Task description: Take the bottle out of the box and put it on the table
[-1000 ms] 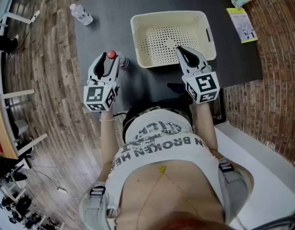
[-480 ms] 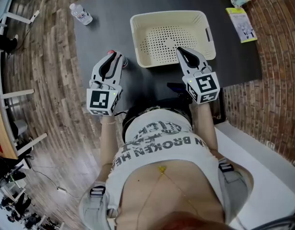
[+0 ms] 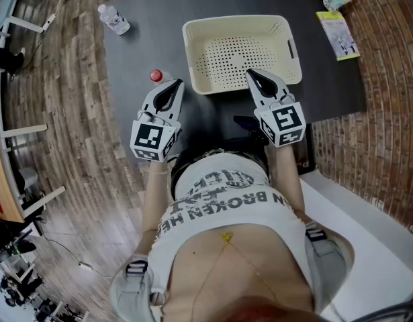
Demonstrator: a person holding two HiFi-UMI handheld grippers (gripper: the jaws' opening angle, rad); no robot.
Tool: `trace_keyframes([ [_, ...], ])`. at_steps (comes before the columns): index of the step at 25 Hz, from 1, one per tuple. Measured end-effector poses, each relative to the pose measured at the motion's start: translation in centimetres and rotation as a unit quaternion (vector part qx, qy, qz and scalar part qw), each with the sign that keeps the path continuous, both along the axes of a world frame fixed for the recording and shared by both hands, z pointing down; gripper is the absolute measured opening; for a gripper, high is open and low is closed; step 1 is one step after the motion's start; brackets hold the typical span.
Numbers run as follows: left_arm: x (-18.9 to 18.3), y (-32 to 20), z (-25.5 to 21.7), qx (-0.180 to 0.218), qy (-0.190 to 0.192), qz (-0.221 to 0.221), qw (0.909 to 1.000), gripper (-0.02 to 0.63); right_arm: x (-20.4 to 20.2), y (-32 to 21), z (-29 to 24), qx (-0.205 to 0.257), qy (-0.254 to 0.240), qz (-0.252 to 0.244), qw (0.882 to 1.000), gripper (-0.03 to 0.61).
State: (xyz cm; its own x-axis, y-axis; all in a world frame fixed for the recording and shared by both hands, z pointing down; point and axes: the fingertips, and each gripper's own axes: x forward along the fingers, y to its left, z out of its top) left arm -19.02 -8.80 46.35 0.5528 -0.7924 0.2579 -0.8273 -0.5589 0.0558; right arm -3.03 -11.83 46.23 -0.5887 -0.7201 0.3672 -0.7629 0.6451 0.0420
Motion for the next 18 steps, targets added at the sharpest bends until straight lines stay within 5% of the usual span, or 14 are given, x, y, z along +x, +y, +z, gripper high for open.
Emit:
trace_keyframes([
  [18, 4.4, 1.0, -1.0, -0.006, 0.043, 0.037, 0.9984, 0.006, -5.0, 3.0, -0.9, 0.009, -0.051, -0.096, 0.994, 0.008],
])
